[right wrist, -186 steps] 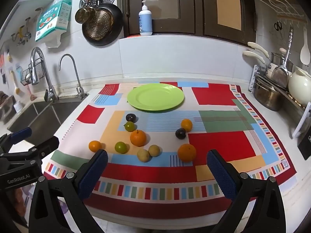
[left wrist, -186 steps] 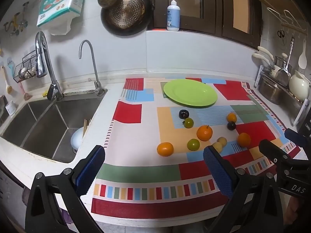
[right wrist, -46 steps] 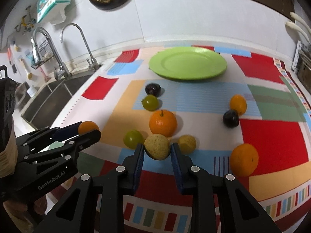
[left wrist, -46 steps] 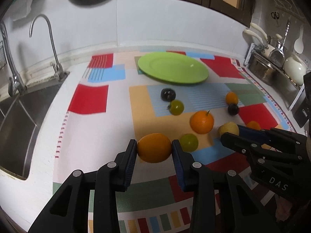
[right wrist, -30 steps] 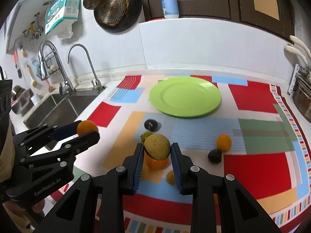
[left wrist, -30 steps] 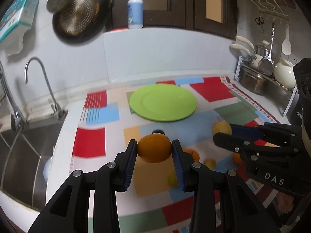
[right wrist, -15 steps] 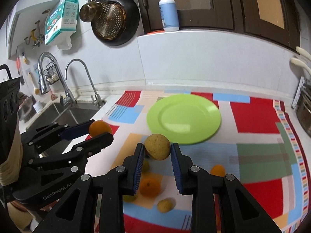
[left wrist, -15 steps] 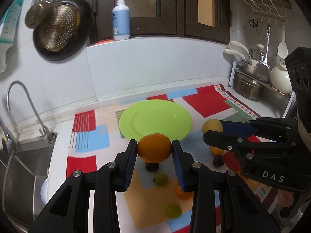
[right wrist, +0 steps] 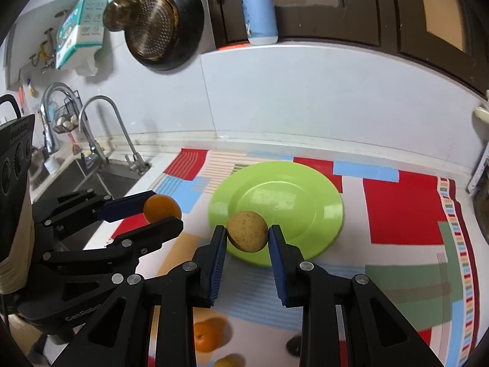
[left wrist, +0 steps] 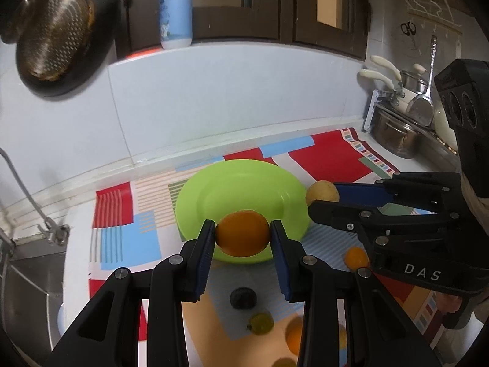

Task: Organize fruits
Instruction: 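Carry both fruits over the green plate and open both tools to release them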

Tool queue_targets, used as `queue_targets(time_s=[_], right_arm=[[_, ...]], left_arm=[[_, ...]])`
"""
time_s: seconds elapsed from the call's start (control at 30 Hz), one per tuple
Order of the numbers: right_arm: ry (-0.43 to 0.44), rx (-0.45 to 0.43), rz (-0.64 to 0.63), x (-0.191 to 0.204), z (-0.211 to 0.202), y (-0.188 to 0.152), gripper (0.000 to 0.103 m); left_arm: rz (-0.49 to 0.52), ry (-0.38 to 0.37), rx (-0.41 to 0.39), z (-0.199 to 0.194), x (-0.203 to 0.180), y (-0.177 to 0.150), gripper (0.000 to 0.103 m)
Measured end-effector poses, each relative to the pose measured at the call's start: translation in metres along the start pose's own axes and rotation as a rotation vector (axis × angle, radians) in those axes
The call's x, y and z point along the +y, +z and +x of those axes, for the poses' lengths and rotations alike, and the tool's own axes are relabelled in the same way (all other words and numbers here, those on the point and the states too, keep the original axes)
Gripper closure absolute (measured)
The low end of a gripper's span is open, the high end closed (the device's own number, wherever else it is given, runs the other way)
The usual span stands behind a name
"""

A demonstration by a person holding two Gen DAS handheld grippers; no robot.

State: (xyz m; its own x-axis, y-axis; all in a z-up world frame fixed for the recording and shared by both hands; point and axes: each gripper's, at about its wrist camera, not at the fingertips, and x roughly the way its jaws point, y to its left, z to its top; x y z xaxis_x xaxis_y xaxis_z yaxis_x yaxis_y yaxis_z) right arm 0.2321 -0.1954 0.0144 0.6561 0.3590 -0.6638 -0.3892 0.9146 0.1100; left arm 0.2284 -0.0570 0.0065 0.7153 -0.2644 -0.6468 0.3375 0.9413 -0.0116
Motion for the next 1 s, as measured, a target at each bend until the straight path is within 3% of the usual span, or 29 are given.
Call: queue_targets(time_s=[0.63, 1.0], right_arm=[[0.026, 0.239, 0.016, -0.047, 0.106, 0.01, 0.074], [0.034, 0.311, 0.039, -0.063, 0.14, 0.001, 0.074]], left_arm=[[-0.021, -0.055, 0.183, 0.111, 0.019, 0.003, 0.067], [-0.031, -0.063, 0.247, 0.138, 0.02, -0.004, 0.067]])
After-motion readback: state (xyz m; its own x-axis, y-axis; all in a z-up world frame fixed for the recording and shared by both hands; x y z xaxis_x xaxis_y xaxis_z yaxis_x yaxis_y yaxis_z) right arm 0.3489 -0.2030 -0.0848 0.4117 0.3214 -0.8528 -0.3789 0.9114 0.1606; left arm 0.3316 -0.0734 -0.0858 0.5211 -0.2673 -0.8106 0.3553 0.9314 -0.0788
